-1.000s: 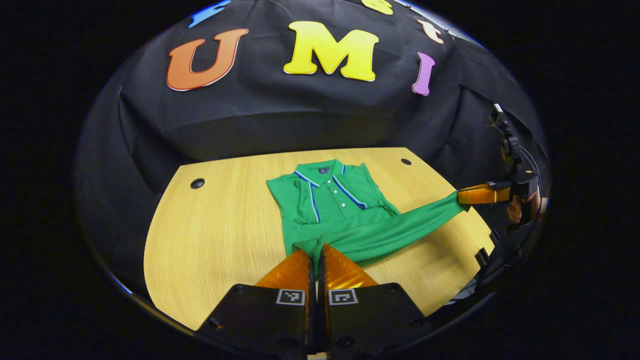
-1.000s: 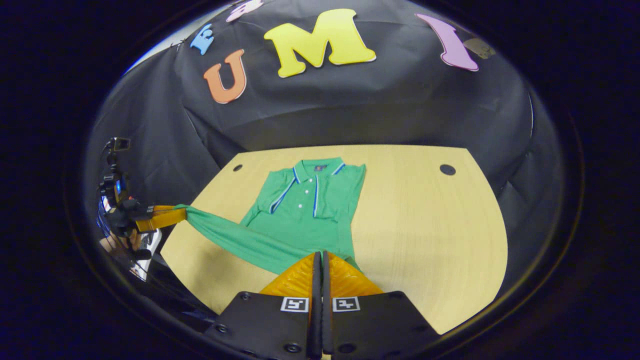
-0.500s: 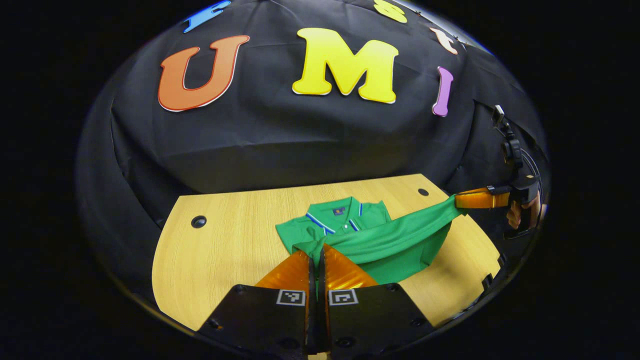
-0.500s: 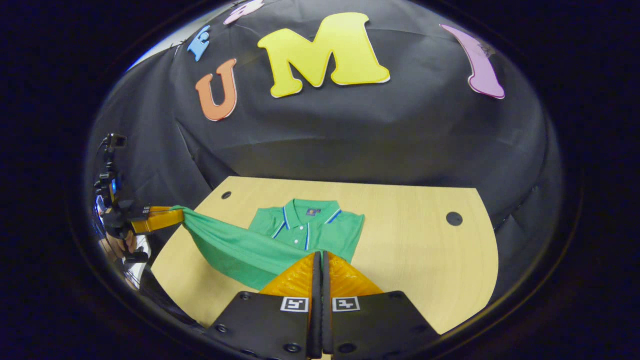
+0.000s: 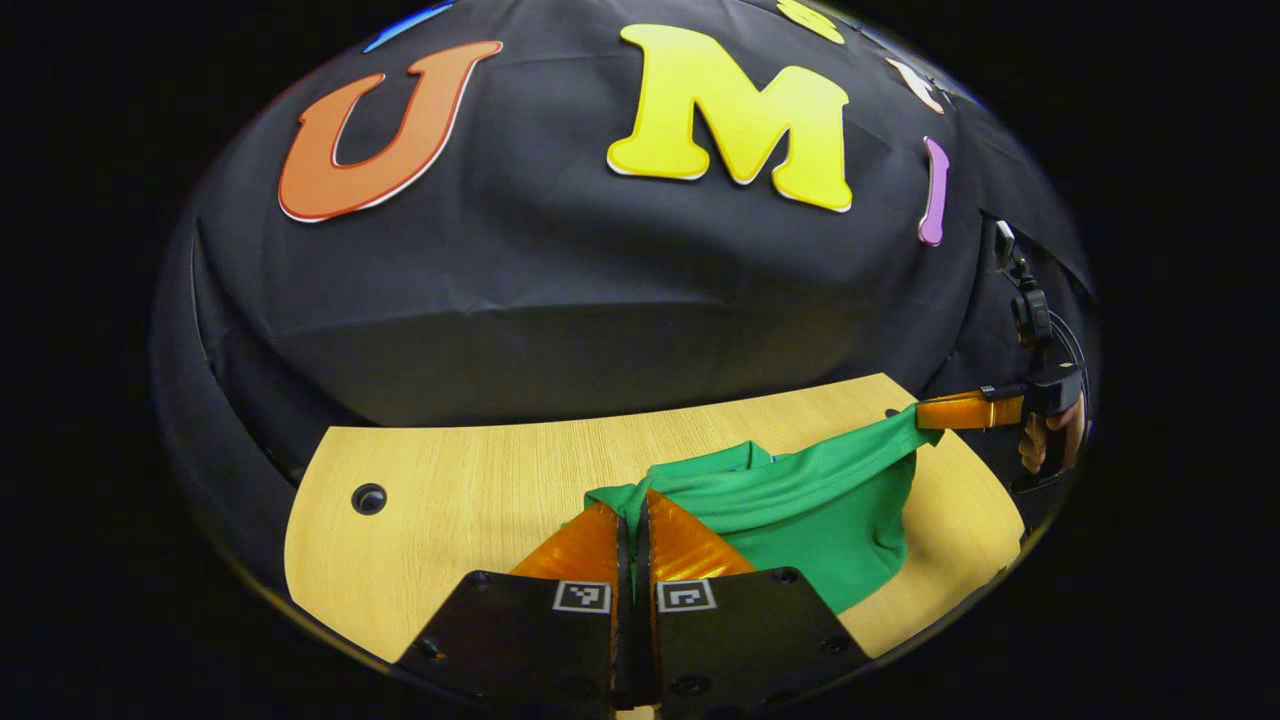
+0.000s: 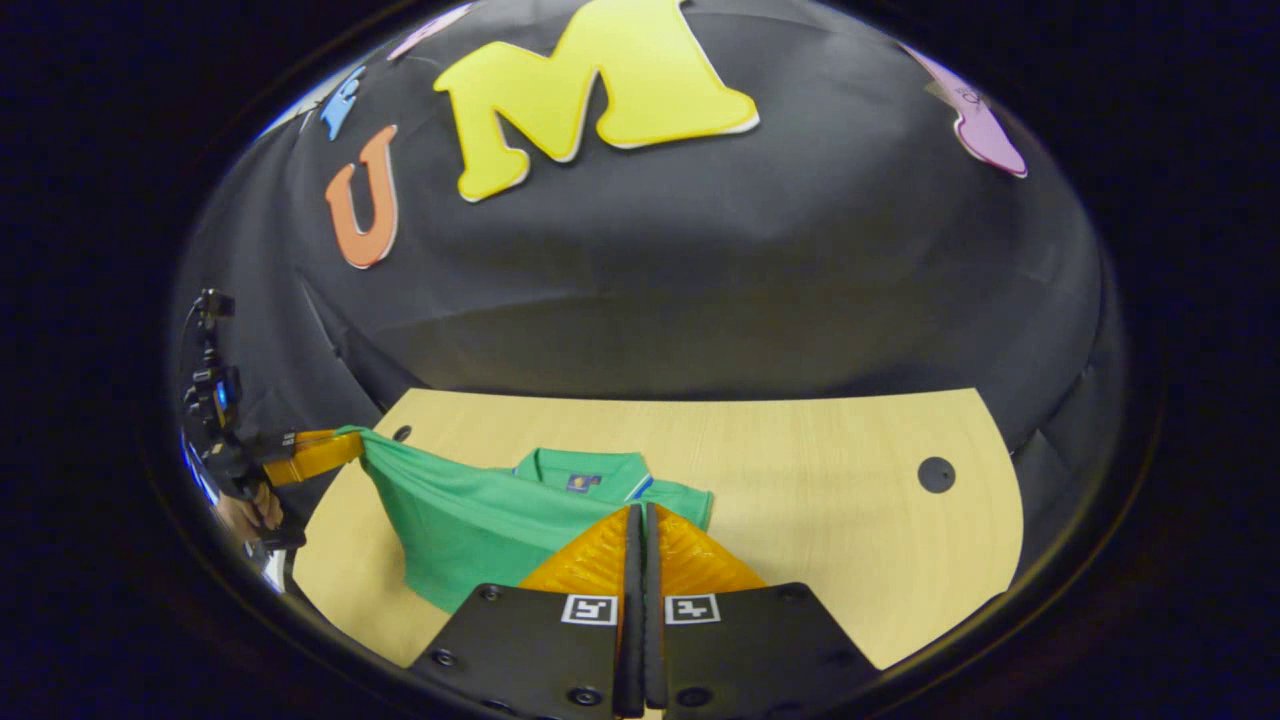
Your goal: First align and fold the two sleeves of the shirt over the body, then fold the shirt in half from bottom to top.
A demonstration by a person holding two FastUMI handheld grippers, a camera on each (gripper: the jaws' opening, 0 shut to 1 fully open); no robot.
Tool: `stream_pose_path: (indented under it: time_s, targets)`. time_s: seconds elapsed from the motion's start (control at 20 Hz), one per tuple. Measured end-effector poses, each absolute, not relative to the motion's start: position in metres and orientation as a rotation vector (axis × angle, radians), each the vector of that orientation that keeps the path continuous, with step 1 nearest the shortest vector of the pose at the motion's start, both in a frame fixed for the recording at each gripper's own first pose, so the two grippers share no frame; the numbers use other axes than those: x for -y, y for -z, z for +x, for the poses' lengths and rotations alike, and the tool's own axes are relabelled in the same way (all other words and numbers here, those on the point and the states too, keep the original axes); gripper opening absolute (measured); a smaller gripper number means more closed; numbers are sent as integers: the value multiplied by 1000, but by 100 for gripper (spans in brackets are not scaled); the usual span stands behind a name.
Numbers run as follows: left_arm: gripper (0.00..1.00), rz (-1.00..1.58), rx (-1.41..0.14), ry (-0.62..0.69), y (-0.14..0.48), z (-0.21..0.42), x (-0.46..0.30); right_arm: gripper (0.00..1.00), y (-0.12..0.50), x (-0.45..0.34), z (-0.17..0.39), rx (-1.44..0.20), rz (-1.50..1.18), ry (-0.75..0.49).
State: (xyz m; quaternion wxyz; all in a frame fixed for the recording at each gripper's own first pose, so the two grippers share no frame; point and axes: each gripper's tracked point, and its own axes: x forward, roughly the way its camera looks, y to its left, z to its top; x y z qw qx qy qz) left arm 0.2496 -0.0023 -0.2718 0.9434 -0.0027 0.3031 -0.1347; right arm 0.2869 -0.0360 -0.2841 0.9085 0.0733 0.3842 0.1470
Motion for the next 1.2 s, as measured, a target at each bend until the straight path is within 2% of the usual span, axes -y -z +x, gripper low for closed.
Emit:
stream_pose_path:
  time_s: [0.35,0.45,0.55,0.6,0.65,0.7,0.85,0.9,0.95,1.05,1.2]
  targets:
    - [5,-66,-666,129,353,282,-9,3,348,21,335,-763,147,-223]
    - [7,-99,-681,125,367,282,-3,3,362,19,345,-746,127,-189]
    - [14,-122,-695,114,375,282,2,4,368,16,349,-737,124,-174]
    - [34,-117,-700,98,375,281,1,10,366,18,349,-728,119,-166]
    - [47,-112,-699,77,374,280,-1,11,362,17,349,-710,123,-176]
    - [60,-115,-694,62,369,277,-4,33,357,18,345,-693,117,-179]
    - [69,-146,-656,32,341,270,-7,100,331,35,330,-641,57,-131]
    - [78,-155,-631,27,327,267,-9,98,320,37,325,-623,55,-117]
    - [81,-169,-604,35,313,264,-7,98,308,37,316,-604,56,-111]
    - [81,-166,-552,23,276,253,-10,100,278,38,302,-552,36,-102]
    - [87,-121,-445,-27,215,227,-24,99,214,31,270,-446,-1,-90]
